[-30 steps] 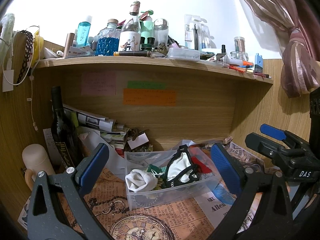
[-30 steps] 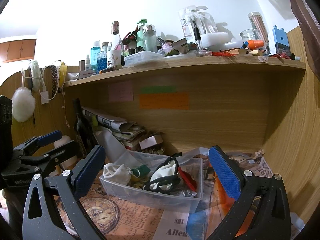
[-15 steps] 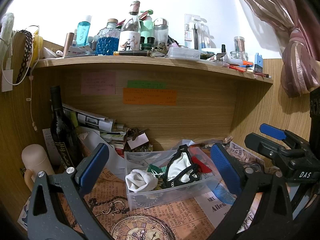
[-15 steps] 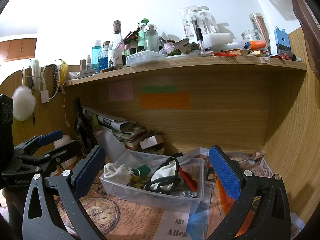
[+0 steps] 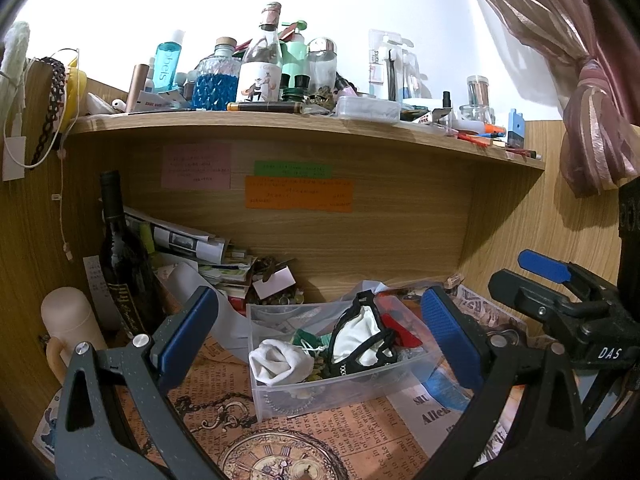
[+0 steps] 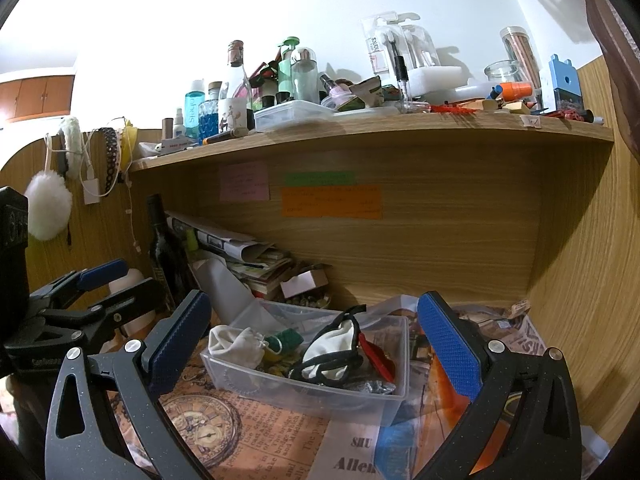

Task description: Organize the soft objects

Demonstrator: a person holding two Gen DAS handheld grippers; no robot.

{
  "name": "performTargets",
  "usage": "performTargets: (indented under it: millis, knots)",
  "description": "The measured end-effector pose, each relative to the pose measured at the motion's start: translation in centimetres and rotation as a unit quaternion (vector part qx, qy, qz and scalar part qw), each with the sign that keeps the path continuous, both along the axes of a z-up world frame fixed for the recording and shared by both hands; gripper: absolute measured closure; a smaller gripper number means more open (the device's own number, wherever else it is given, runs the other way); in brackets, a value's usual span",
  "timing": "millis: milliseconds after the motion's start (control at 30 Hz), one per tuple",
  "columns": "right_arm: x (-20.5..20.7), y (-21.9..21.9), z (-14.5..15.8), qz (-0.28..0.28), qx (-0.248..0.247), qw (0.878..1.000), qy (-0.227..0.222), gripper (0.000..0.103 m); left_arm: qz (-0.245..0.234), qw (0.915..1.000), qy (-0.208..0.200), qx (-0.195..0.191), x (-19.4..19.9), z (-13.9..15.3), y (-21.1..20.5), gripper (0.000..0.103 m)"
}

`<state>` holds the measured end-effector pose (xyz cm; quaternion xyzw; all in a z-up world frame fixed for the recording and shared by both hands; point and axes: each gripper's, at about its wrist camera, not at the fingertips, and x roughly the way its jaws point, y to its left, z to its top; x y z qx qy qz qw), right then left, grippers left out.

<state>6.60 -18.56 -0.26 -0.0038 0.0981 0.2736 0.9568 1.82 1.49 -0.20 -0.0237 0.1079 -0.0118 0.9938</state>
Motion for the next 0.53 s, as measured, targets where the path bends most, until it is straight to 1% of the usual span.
performTargets:
  millis: [533]
  knots:
    - [0.07, -0.11, -0.24, 0.000, 0.000, 1.000, 0.002, 0.000, -0.003, 0.9999, 0.008, -0.005, 0.33, -0.13, -0.31, 0.000]
